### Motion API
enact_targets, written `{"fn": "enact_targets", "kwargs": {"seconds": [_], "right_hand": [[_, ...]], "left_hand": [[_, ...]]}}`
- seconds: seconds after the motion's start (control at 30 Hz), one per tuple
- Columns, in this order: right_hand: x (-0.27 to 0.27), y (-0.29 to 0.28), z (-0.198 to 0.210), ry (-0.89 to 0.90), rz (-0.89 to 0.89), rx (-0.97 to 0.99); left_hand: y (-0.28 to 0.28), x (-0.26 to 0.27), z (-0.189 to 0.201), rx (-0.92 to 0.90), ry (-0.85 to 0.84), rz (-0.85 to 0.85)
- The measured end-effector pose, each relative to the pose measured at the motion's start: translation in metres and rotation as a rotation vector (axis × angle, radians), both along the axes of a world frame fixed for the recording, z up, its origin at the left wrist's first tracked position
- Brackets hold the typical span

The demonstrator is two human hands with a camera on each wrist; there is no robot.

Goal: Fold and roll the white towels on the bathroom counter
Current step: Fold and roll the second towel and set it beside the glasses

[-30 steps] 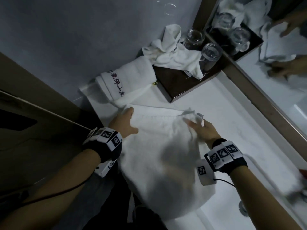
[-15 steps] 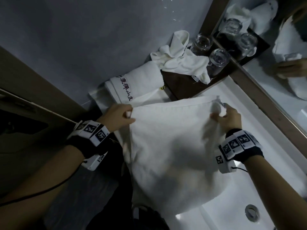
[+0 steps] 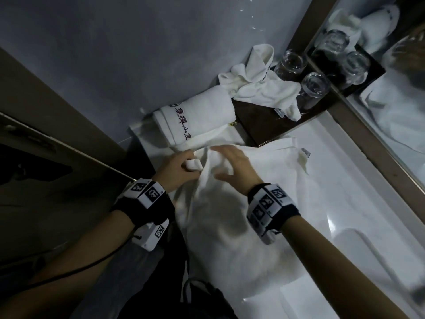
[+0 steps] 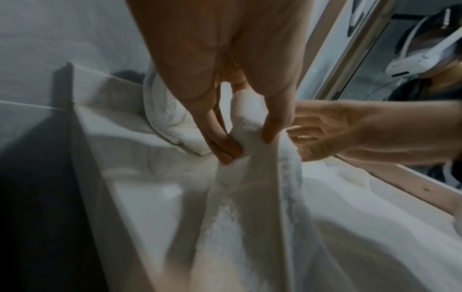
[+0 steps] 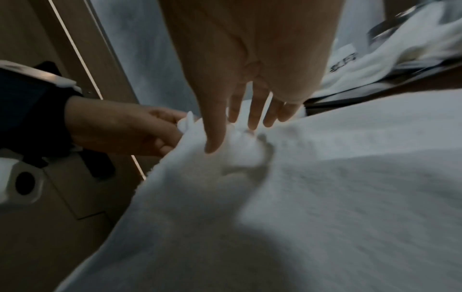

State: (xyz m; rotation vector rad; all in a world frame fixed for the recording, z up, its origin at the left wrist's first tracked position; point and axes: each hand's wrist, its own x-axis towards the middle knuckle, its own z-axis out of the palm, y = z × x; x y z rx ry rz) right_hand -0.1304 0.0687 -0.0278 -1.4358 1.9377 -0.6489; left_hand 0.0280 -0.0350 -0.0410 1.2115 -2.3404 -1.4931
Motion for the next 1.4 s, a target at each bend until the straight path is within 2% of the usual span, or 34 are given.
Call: {"fn": "enact_targets", "kwargs": {"seconds": [0.07,0.17,0.23,0.3,0.37,0.43,0.5,0.57,0.73,0.83,0.97,1.03,1.13,1.17,1.27,1.33,1.4], "right_hand": [[0.012,-0.011,-0.002,0.043,0.065,-0.002],[0.015,-0.019,-0.003,0.154,0.111,0.048],[0.012,-0.02,-0.003,0.146,0.096,0.048],[0.011,-0.02,-0.003,0.161,0.025,0.034],[0.011,-0.019,-0.004,0.168,-0.002,0.069],[0.014,-0.02,-0.006,0.166,0.007,0.141],[0.019,-0.022,-0.006,0.106,-0.03,0.186],[0.023,-0.026,-0.009,0.039,-0.077,0.184],[0.029,-0.034,-0.012,0.048,-0.085,0.183],[0.026,-0.031,-0.002,-0.13,-0.144,0.077],[0.027,-0.028,0.018,-0.123,-0.026,-0.219],[0.027,-0.03,0.025,-0.164,-0.03,-0.297],[0.021,-0.032,0.029,-0.441,-0.154,-0.18],[0.018,-0.032,0.029,-0.465,-0.17,-0.111],[0.011,-0.03,0.027,-0.372,-0.116,-0.009],[0.009,-0.029,0.029,-0.366,-0.119,-0.049],[0.009,-0.03,0.033,-0.414,-0.214,-0.136]], "left_hand": [[0.004,0.003,0.003,-0.079,0.014,-0.014],[0.003,0.006,0.006,-0.075,-0.008,0.044],[-0.001,0.009,0.006,-0.069,-0.034,0.104],[-0.003,0.012,0.007,-0.08,-0.012,0.084],[-0.005,0.012,0.008,-0.031,0.036,0.123],[-0.008,0.012,0.009,0.108,0.144,0.246],[-0.011,0.011,0.01,0.174,0.225,0.306],[-0.011,0.012,0.009,0.166,0.255,0.268],[-0.003,0.015,0.009,0.133,0.241,0.203],[-0.007,0.019,0.009,0.113,0.246,0.245],[-0.005,0.016,0.017,0.061,0.23,0.159],[0.001,0.01,0.022,0.048,0.262,0.116],[0.003,0.006,0.023,-0.009,0.278,0.13],[0.003,0.005,0.023,-0.031,0.267,0.116],[0.007,0.005,0.025,0.026,0.315,0.086],[0.015,0.006,0.023,0.125,0.328,0.131],[0.028,0.008,0.012,0.138,0.16,0.127]]}}
